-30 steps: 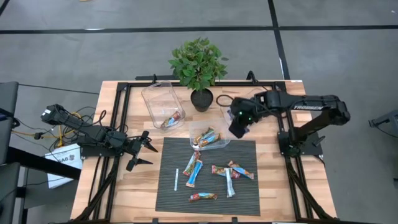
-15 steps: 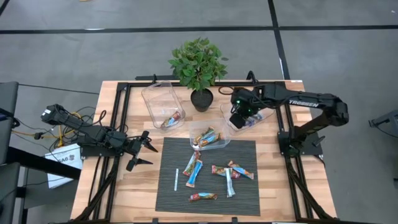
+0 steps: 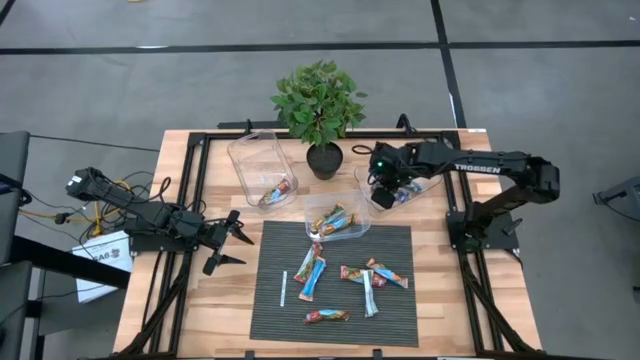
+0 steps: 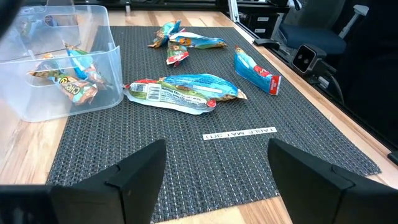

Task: Pick and place Granola Bars by type
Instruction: Put the violet granola bar into the right transparent bin

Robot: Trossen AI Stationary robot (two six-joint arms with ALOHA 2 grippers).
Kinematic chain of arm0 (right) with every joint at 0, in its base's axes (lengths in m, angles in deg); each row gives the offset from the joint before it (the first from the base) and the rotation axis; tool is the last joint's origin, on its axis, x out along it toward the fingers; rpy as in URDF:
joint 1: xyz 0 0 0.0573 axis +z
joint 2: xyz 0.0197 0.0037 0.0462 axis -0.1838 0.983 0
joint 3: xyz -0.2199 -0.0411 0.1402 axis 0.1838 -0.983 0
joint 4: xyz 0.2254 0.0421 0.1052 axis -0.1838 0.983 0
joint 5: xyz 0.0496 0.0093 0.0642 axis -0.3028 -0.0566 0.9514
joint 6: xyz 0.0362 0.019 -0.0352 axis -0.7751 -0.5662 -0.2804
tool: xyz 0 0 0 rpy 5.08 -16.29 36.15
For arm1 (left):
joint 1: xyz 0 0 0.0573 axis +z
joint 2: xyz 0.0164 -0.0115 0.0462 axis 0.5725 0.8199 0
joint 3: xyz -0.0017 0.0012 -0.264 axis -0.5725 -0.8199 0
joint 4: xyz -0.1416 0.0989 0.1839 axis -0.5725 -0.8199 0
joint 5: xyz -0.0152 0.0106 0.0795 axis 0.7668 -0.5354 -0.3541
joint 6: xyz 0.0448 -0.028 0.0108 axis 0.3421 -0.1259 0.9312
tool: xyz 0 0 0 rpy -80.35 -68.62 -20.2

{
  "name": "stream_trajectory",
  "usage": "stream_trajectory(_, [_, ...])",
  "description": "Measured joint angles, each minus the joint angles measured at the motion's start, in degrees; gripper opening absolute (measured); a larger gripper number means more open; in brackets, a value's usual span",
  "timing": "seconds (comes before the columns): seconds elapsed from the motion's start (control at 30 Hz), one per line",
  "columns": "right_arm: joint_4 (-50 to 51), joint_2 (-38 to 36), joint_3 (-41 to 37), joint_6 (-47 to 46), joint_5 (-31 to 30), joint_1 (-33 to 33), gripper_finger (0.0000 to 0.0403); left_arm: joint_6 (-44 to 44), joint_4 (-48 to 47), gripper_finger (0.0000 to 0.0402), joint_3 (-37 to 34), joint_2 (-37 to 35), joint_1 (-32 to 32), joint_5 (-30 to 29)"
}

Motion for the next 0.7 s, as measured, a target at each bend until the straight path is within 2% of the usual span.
stream_trajectory(0.7, [-12.54,0.62,-12.49,13.34,3.13,-1.86,0.0,0.0,0.02,0.0274,0.0,0.0,0.02,0.01])
